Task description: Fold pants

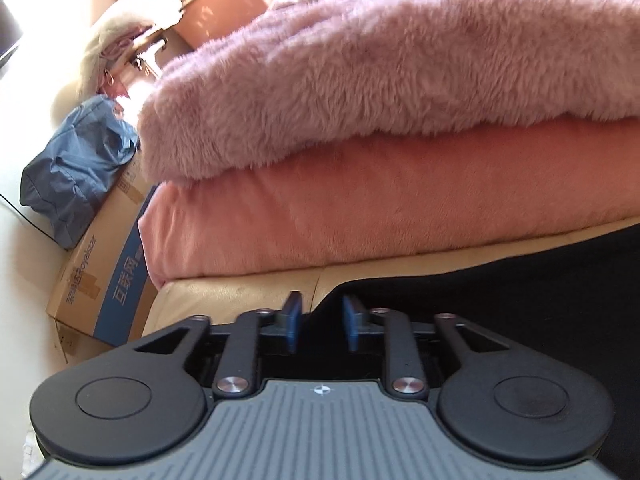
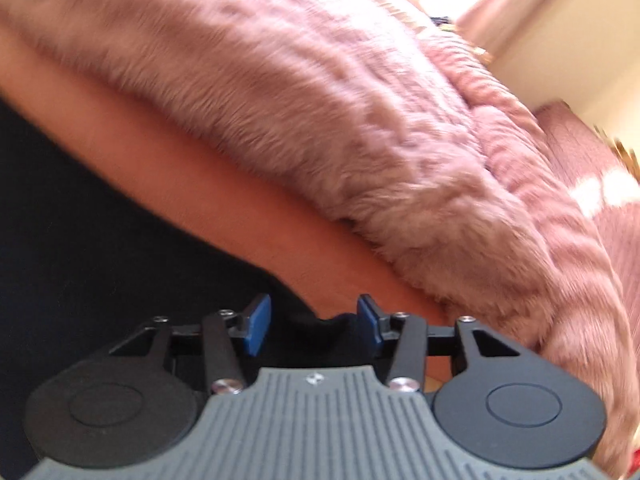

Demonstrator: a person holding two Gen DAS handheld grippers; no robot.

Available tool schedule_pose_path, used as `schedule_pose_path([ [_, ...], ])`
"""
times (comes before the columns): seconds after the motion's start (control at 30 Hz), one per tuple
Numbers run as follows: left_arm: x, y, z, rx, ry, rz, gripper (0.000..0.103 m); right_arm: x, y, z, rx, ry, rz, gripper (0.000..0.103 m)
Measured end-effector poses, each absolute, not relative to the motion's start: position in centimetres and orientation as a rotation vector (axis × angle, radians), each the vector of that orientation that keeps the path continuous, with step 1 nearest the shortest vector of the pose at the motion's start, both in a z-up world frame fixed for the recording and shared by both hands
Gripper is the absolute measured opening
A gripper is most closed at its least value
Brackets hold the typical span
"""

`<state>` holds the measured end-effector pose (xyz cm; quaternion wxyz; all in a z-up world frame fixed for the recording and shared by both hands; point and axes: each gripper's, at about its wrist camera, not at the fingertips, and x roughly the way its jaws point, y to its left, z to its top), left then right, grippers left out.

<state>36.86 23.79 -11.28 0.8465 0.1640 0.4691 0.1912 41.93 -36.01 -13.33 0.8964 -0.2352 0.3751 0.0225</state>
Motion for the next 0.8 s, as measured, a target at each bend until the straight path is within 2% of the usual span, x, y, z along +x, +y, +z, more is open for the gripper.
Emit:
schedule_pose_path([
  [0.1, 36.0, 23.0, -9.9, 0.333, 0.94, 0.39, 0.04, 40.1, -38.4, -12.1, -0.386, 0.767, 0.004, 0.041],
  [0.17, 35.2, 22.2, -8.8, 0.315, 0.908, 0.367, 0.04, 39.0, -40.1, -11.8, -0.316, 0.781, -0.039, 0.036],
  [0.3, 33.2, 19.9, -7.6, 0.239, 0.881, 0.262, 0.039, 36.7, -43.7, -11.8, -0.11, 0.794, -0.111, 0.036],
  [0.37, 32.4, 18.5, -7.8, 0.197, 0.888, 0.196, 0.033, 35.9, -45.0, -12.3, -0.009, 0.795, -0.122, 0.035],
  [0.5, 31.5, 16.1, -9.6, 0.147, 0.915, 0.142, 0.02, 36.0, -46.4, -13.0, 0.125, 0.772, -0.13, 0.02],
  [0.63, 31.7, 15.5, -12.0, 0.107, 0.962, 0.158, 0.015, 37.9, -44.8, -12.4, 0.174, 0.715, -0.024, 0.016],
  [0.7, 31.9, 15.7, -12.8, 0.084, 0.984, 0.178, 0.015, 39.3, -43.1, -12.8, 0.117, 0.72, 0.012, 0.01],
  [0.8, 32.2, 16.2, -13.3, 0.053, 1.0, 0.207, 0.015, 41.9, -42.6, -14.8, 0.12, 0.759, -0.038, 0.01],
])
